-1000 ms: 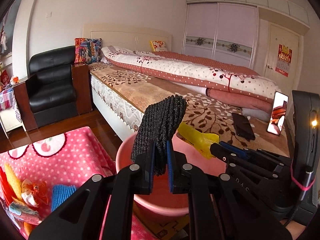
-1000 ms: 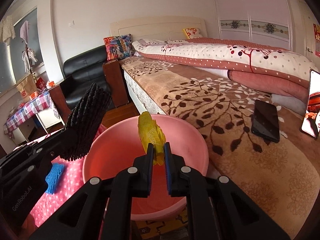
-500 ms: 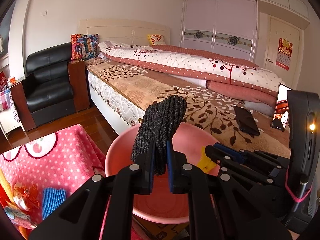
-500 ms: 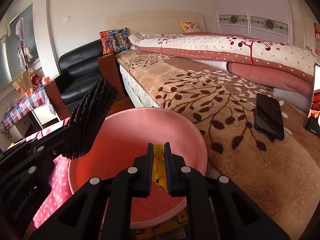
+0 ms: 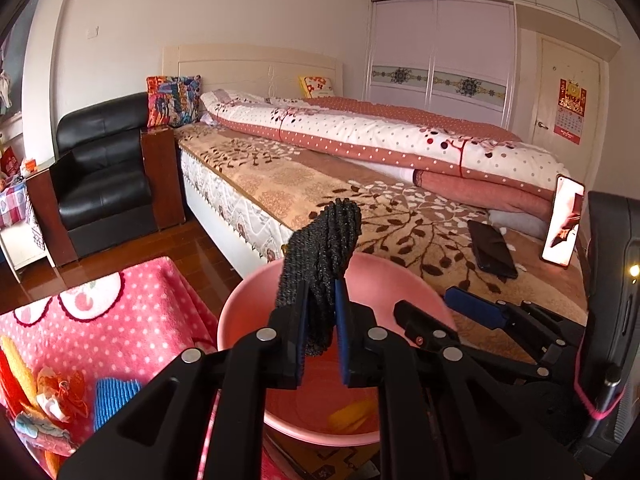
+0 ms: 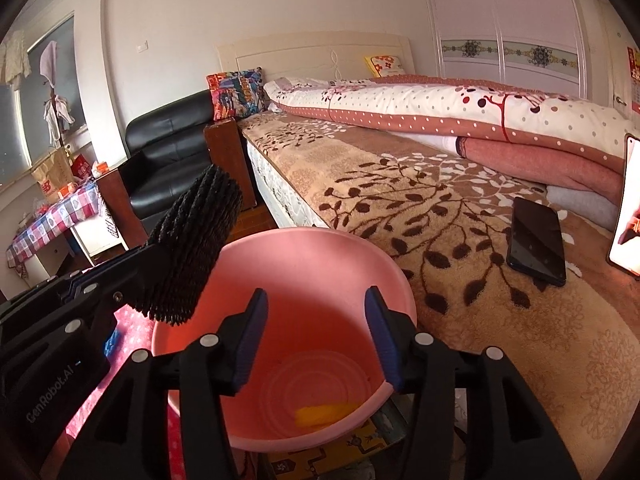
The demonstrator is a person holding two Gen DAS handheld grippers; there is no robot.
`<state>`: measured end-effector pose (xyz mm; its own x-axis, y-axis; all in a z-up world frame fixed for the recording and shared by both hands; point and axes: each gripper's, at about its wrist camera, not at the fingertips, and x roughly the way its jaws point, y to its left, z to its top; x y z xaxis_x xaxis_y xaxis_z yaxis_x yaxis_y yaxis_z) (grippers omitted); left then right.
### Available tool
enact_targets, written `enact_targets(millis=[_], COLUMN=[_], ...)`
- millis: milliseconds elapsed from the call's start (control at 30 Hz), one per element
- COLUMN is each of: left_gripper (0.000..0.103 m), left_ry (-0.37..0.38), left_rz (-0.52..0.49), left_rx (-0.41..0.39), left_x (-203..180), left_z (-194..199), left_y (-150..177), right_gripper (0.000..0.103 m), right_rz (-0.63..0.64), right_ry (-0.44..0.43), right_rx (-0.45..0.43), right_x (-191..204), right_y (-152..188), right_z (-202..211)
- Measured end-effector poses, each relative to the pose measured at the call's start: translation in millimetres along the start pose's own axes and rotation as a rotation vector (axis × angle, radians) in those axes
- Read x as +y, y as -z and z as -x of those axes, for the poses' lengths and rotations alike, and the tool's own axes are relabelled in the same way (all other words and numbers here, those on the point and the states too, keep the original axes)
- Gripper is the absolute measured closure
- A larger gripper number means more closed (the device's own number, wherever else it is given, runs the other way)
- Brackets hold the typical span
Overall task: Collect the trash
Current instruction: 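Open the right tool to drop the yellow bag into the bucket, then lower the black mesh pad into the bucket and open the left tool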
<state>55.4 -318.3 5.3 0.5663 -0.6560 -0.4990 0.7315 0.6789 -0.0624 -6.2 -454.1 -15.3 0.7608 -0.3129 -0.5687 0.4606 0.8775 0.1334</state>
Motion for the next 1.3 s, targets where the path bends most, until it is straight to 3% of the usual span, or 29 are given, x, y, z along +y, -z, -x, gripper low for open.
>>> enact_targets(millis=[533, 733, 867, 1300], left_gripper=[0.09, 0.09, 0.09, 0.09], left_ry=[-0.062, -0.013, 0.004, -0.099], left_rz=[-0.031, -0.03, -0.04, -0.105], left_rx=[-0.103, -0.118, -0.111, 0.031], left_x=[-6.2, -4.7, -6.8, -11.1], left_z=[54.2, 67.9, 58.9, -10.9], left_y=[-3.4, -2.6, -5.8, 0.6], right_gripper=[0.041, 0.036, 0.036, 0.036], right_rz=[0.035, 0.061, 0.062, 0.04], right_ry=[-0.04, -0.035, -0.025, 0.017], right_rx=[-0.073, -0.104, -0.101, -0.025], right_x=[25.0, 35.7, 35.5, 9.7], right_y=[7.8, 11.1, 12.2, 15.7], right_z=[50.9, 66.7, 67.5, 23.6])
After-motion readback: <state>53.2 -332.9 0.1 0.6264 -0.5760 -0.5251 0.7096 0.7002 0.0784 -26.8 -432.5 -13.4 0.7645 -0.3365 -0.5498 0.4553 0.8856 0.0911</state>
